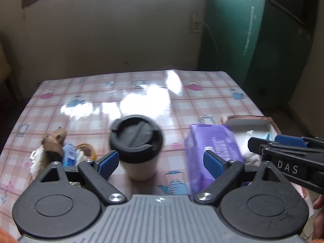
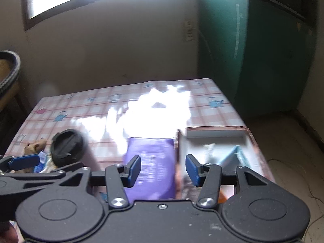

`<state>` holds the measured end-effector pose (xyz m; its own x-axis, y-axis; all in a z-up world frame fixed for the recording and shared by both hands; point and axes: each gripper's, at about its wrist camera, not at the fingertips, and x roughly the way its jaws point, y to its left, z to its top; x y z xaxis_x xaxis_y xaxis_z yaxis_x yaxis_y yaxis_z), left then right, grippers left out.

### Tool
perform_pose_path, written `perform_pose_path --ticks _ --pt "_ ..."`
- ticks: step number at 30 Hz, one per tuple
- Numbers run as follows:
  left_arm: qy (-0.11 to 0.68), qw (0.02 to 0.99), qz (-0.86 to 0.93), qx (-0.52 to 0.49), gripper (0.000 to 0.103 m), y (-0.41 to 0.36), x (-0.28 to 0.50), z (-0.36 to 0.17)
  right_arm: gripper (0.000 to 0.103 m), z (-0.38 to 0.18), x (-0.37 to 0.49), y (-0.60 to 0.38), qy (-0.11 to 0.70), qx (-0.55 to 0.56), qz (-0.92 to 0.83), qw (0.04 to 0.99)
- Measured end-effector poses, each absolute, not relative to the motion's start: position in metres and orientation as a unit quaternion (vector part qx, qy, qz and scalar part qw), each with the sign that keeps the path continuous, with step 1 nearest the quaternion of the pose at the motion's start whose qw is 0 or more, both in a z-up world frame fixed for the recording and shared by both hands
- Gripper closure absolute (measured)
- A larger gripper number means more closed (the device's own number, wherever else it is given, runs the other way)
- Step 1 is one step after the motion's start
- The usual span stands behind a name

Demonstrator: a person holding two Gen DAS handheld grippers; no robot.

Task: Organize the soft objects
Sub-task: 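Move both open grippers back over the pile of items on the table, then grasp the brown cloth with the left gripper while the right gripper grasps the white cloth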

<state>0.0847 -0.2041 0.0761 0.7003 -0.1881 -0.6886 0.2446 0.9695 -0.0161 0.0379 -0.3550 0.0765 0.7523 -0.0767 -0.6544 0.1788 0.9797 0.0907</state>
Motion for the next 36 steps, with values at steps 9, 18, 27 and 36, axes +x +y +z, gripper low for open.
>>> perform_pose_path --ticks 9,18,27,36 --pt "0.368 0.926 -0.078 0.019 0.010 -0.156 0.088 0.077 0.043 0.076 0.055 -0.305 0.350 0.055 -0.028 0.935" --pt "0.370 0.928 -0.036 0.004 0.010 -0.110 0.089 0.077 0.043 0.075 0.071 -0.255 0.356 0.034 0.012 0.934" --pt "0.372 0.928 -0.006 -0.010 0.010 -0.071 0.086 0.076 0.043 0.073 0.081 -0.216 0.360 0.021 0.041 0.932" --pt "0.376 0.926 0.022 -0.039 0.010 -0.023 0.083 0.068 0.043 0.066 0.085 -0.170 0.362 0.012 0.085 0.928"
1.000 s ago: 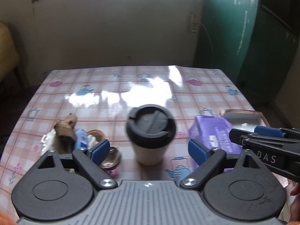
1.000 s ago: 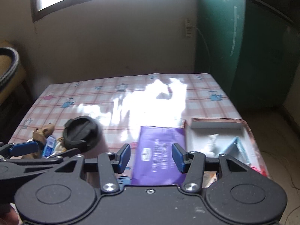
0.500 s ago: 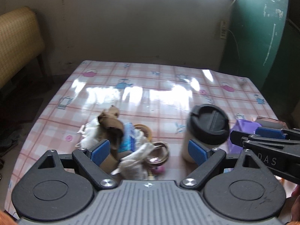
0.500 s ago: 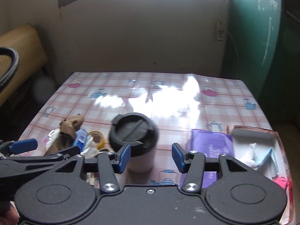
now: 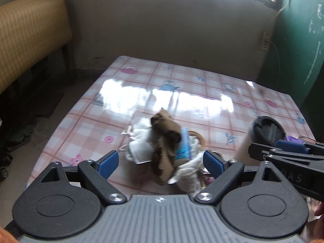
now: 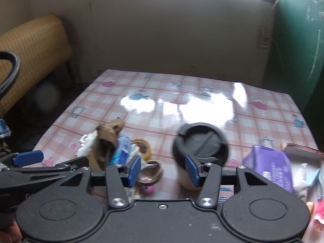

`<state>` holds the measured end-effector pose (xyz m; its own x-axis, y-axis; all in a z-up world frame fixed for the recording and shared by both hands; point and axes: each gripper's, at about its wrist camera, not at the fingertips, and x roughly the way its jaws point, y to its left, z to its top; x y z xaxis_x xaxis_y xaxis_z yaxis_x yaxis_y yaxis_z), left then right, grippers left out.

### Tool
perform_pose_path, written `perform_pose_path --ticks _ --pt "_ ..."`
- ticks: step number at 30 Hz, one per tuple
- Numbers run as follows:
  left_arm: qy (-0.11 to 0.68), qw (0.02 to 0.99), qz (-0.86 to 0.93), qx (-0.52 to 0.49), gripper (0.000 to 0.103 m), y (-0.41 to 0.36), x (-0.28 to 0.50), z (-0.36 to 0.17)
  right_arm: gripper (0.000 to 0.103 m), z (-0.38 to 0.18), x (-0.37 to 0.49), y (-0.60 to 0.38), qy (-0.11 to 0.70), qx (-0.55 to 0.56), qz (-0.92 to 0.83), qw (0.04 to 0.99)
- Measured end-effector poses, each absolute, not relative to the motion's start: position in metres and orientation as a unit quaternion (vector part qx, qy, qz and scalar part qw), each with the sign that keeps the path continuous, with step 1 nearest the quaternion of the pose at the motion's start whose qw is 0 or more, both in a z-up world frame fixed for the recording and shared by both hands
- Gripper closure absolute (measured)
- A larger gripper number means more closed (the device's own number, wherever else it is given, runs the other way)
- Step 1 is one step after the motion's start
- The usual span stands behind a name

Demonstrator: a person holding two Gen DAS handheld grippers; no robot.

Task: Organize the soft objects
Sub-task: 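Grasp the brown cloth with the left gripper while the right gripper grasps the white cloth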

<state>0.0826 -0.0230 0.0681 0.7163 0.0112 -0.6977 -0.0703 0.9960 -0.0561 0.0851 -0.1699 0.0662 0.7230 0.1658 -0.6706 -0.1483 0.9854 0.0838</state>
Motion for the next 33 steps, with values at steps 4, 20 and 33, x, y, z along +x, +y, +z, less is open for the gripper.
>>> perform_pose_path --ticks 4,20,33 --pt "0.382 0.922 0.039 -0.050 0.010 -0.001 0.083 0.060 0.041 0.057 0.086 -0.151 0.367 0.007 0.111 0.924" --pt "0.410 0.907 0.064 -0.078 0.010 0.040 0.097 0.024 0.039 -0.021 0.115 -0.114 0.428 0.009 0.154 0.891" --pt "0.383 0.921 0.013 -0.066 0.009 0.008 0.136 0.032 0.074 -0.023 0.108 -0.132 0.402 0.015 0.165 0.901"
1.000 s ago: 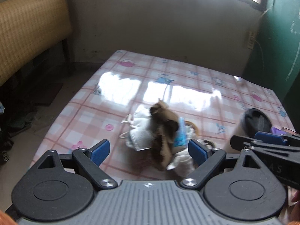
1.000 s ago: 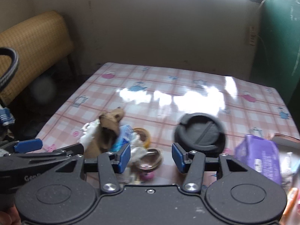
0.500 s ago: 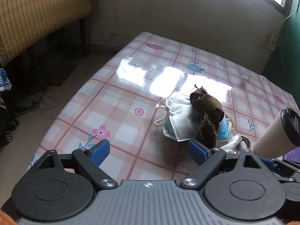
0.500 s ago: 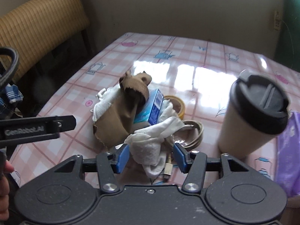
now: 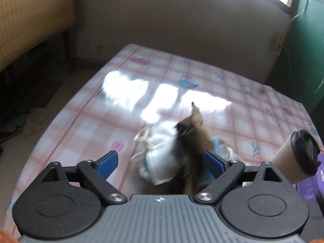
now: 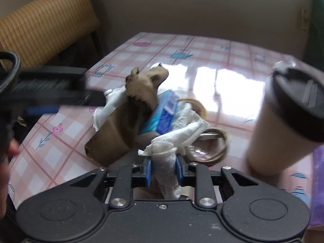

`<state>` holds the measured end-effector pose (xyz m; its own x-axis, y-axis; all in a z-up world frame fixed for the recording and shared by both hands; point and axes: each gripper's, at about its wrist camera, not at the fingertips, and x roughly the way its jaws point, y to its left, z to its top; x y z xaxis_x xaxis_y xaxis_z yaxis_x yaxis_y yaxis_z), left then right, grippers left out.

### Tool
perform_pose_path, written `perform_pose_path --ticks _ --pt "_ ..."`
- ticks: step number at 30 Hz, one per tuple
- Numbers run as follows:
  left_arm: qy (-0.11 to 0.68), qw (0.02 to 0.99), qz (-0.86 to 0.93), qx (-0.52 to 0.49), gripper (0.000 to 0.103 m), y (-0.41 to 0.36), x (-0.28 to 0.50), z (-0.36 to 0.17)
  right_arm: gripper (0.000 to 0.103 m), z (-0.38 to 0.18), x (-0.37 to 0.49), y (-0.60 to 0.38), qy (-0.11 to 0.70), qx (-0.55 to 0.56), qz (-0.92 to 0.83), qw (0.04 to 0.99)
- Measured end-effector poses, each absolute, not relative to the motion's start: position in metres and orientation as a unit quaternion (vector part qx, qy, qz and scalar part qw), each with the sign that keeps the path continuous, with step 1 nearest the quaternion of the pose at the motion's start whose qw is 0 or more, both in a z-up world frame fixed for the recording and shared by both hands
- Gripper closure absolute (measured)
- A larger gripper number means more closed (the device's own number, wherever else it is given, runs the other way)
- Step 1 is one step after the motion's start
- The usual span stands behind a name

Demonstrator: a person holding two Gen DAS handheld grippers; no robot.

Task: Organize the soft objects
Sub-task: 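Grasp the brown cloth with the left gripper while the right gripper grasps the white cloth, then carry the brown cloth in the left gripper while the right carries the white cloth to the box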

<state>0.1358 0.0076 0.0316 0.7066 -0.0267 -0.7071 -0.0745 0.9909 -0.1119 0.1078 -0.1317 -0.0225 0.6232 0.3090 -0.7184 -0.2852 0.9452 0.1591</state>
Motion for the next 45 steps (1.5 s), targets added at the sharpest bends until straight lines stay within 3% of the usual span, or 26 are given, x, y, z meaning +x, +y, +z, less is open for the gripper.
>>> perform_pose_path --ticks 8,12,13,16,28,45 --pt "0.403 0.915 0.018 0.006 0.012 -0.032 0.176 0.008 0.074 -0.001 0.079 -0.160 0.370 0.019 0.165 0.914" --pt "0.400 0.916 0.011 -0.020 0.040 -0.026 0.176 -0.002 0.074 0.003 0.070 -0.169 0.368 0.024 0.167 0.915" --pt "0.393 0.920 0.004 -0.014 0.054 -0.027 0.173 0.000 0.074 0.003 0.070 -0.170 0.368 0.025 0.166 0.915" --pt "0.385 0.922 -0.015 -0.030 0.071 -0.022 0.164 0.013 0.074 0.005 0.068 -0.173 0.366 0.028 0.167 0.915" --pt "0.346 0.937 0.008 -0.045 0.075 -0.001 0.095 0.072 0.074 0.038 0.064 -0.175 0.325 0.027 0.183 0.928" --pt "0.334 0.942 -0.009 -0.042 0.075 -0.034 0.072 0.083 0.074 0.075 0.059 -0.184 0.296 0.017 0.173 0.939"
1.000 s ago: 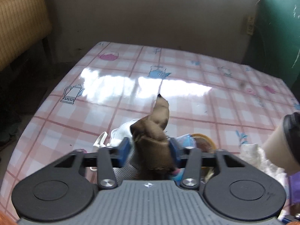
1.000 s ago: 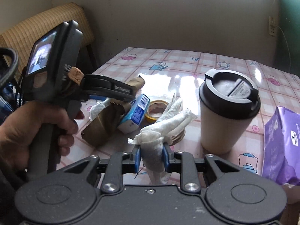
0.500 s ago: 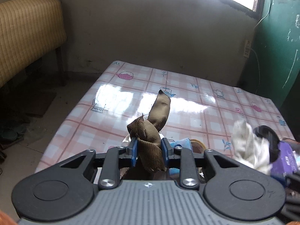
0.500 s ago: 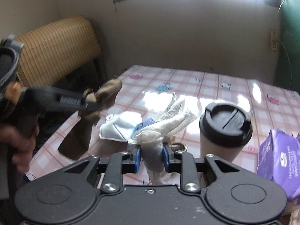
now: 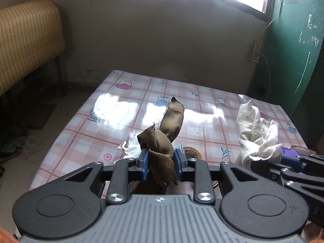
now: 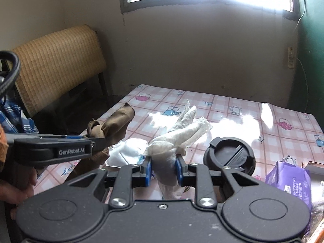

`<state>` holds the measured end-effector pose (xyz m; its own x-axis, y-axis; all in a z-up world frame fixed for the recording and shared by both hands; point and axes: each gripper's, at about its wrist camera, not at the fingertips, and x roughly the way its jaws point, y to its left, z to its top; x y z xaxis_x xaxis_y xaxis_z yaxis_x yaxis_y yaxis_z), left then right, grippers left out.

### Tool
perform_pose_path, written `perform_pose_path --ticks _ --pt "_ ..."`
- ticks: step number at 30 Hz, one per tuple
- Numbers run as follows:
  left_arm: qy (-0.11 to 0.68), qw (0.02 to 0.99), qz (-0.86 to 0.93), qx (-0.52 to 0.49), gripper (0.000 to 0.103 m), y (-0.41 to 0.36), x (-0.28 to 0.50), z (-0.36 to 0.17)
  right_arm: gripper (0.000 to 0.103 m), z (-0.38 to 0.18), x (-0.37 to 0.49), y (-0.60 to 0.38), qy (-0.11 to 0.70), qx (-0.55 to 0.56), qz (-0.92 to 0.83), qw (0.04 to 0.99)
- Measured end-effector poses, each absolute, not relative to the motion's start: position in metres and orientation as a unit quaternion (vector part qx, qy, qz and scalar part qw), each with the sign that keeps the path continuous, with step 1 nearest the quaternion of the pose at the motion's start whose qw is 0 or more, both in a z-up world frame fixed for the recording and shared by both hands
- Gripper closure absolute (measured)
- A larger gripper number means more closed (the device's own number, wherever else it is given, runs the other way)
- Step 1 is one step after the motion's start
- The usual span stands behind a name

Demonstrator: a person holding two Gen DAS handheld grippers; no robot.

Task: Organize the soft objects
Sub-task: 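Carry the brown cloth in the left gripper while the right carries the white cloth to the box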

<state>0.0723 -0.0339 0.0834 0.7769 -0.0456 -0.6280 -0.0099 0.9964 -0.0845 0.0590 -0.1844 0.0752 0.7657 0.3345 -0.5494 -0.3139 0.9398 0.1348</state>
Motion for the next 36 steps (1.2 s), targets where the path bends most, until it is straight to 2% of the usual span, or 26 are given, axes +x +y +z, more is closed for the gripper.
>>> perform_pose_path --ticks 36 --pt "0.326 0.943 -0.056 -0.018 0.075 -0.065 0.096 0.088 0.074 0.101 0.055 -0.210 0.276 0.027 0.121 0.953"
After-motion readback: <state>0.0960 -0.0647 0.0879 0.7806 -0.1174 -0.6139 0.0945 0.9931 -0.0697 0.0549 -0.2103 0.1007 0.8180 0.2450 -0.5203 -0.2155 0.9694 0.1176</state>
